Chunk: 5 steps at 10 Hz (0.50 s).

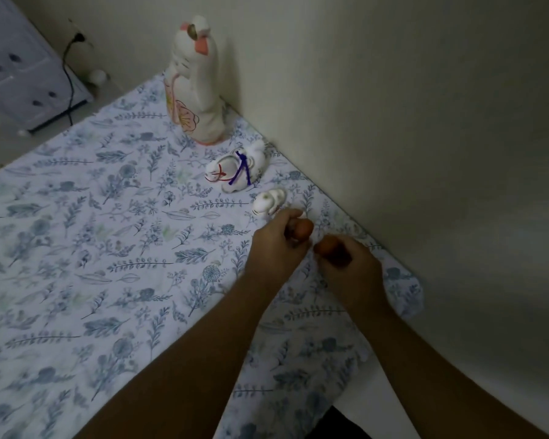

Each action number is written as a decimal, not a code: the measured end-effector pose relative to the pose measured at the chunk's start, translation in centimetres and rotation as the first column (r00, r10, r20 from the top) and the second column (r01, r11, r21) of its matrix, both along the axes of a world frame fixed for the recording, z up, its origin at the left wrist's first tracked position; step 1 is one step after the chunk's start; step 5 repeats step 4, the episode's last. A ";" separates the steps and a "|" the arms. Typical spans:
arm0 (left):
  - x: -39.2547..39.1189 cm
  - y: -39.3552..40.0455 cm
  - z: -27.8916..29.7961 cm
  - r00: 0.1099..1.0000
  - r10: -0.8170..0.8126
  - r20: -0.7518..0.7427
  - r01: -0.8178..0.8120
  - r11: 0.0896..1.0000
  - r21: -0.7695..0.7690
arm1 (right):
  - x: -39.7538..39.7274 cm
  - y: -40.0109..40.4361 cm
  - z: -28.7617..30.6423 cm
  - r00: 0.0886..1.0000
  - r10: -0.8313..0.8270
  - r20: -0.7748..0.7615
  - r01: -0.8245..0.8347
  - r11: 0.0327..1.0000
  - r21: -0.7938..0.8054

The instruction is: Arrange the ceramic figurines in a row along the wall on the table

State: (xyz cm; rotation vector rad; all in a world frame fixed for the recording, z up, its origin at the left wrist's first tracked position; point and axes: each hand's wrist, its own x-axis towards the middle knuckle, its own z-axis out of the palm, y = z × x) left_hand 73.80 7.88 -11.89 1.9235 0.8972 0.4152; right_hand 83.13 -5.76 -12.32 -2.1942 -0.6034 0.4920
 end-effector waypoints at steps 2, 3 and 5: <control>-0.3 -1.0 0.4 1.000 -0.011 0.008 0.011 1.000 -0.013 | -0.9 -1.5 0.2 0.992 0.072 0.101 -0.073 0.997 0.005; -0.3 -0.9 0.9 1.000 -0.015 0.018 0.015 1.000 -0.023 | -1.0 -1.2 0.5 0.985 0.085 0.150 -0.086 0.996 0.001; -1.2 -1.3 2.0 0.999 -0.018 0.030 0.019 0.998 -0.065 | -1.6 -1.1 0.9 0.988 0.083 0.127 -0.083 0.997 0.000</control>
